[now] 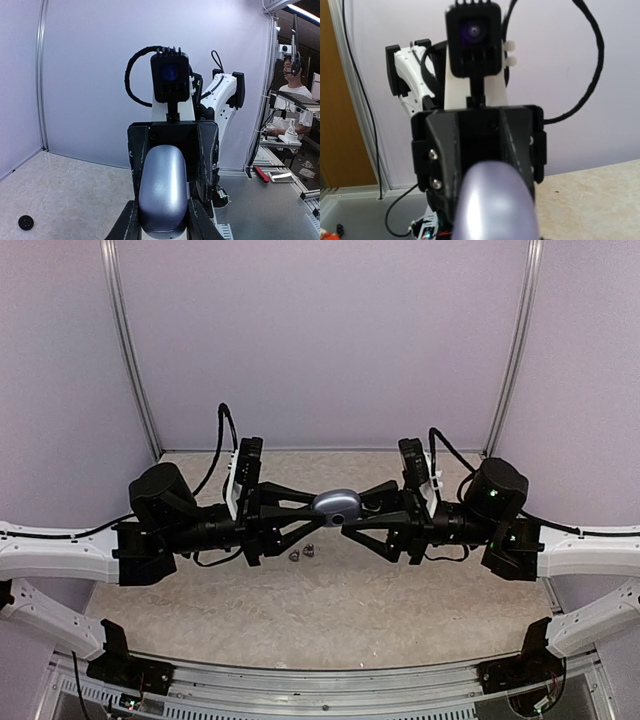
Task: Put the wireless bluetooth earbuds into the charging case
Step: Pass from the left arm to the right, then pass from the right arm to the left
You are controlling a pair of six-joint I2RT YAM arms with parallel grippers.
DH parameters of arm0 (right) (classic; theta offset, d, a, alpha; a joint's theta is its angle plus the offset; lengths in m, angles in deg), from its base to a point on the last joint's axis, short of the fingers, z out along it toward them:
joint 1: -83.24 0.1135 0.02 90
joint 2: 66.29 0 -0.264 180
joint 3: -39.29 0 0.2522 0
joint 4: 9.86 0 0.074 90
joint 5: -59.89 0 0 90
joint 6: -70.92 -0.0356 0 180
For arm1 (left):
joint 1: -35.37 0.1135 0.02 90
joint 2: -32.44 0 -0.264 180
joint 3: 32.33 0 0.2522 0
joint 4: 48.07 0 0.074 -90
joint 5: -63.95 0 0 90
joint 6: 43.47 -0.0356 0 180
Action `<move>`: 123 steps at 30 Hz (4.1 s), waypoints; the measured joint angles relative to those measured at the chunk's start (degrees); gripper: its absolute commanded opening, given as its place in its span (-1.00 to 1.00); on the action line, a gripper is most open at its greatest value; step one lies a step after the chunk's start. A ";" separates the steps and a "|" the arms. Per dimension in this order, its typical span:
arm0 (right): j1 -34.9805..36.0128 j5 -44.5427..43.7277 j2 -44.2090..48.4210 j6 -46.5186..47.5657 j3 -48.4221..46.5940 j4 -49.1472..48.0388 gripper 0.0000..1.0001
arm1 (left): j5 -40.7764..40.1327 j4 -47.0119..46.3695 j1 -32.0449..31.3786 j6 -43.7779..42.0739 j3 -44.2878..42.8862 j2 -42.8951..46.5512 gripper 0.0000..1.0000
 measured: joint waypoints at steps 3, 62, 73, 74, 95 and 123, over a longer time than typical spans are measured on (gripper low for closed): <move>0.00 0.02 -0.31 -0.85 0.52 -1.07 -0.10 | -0.11 -0.66 -0.17 0.00 0.00 -0.17 -0.77; -0.35 0.79 0.26 6.82 1.16 5.11 -1.00 | -10.19 4.59 1.18 1.31 -2.82 -0.74 -0.01; -0.35 -0.24 1.68 8.63 1.16 7.39 -1.00 | -3.32 8.13 1.38 -3.41 -2.82 2.03 0.01; -0.35 -0.26 1.66 8.81 1.16 7.89 -1.00 | -1.95 8.50 1.16 -3.85 -2.89 2.14 0.00; -0.35 0.28 1.66 11.32 1.14 11.15 -1.00 | 4.11 15.58 -0.31 -5.31 -7.37 -3.91 -0.15; -0.35 1.09 0.15 9.90 0.39 11.32 -0.22 | 4.59 16.17 -0.52 -6.21 -7.87 -3.93 -0.74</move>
